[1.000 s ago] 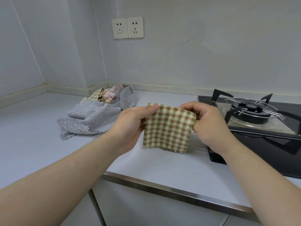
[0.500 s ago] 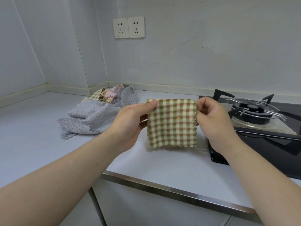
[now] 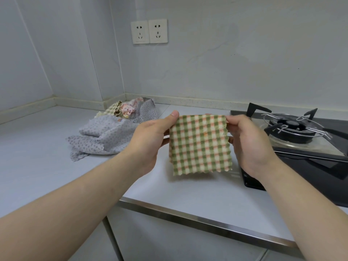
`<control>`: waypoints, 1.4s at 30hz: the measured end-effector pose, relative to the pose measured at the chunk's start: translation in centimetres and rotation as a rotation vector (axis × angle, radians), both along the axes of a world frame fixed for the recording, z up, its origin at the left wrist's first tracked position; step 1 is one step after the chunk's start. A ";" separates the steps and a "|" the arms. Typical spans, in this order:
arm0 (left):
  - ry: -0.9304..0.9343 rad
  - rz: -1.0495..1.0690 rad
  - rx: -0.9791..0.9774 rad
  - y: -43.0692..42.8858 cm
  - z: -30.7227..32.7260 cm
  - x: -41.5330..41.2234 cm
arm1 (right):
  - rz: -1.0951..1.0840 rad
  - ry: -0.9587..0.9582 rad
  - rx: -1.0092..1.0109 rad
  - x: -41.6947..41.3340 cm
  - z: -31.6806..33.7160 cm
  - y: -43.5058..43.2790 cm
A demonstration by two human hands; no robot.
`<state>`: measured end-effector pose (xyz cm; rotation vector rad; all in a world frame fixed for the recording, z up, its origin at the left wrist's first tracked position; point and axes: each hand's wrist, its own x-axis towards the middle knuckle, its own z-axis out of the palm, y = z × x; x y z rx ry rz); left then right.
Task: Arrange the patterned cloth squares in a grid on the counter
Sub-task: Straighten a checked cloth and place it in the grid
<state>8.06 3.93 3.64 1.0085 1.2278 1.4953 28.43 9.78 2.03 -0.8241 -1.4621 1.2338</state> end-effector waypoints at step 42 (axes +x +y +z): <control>0.186 -0.030 0.096 -0.5 -0.2 1.0 | 0.173 0.119 -0.247 -0.8 0.7 -1.6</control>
